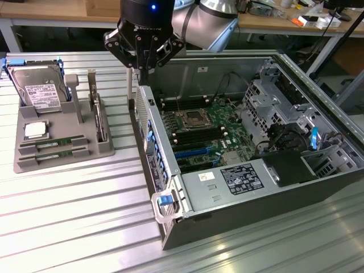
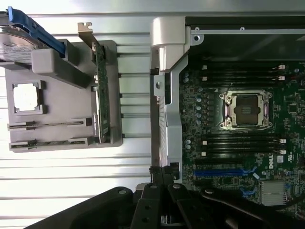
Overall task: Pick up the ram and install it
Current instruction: 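Reach for the ram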
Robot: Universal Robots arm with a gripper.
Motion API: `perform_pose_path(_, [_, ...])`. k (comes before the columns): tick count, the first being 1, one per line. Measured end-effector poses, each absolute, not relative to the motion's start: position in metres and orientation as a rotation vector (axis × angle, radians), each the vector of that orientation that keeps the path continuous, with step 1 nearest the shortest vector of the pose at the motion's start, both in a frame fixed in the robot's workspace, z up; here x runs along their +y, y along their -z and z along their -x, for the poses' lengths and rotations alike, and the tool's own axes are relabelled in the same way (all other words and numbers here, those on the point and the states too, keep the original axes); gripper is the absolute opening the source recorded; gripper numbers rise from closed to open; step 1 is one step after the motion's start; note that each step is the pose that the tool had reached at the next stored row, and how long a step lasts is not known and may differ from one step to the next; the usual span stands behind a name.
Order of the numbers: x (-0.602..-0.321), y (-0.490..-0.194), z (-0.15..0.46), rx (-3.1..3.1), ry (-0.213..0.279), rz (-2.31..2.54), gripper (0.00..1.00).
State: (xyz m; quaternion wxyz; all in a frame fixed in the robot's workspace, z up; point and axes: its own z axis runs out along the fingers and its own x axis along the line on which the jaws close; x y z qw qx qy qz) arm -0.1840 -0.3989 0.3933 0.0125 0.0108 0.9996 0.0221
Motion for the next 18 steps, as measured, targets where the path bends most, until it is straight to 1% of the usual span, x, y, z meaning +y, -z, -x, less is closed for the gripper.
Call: perform_pose_path(18, [-0.399,-0.393,0.21,3.116,-0.069,-0.034,0.11])
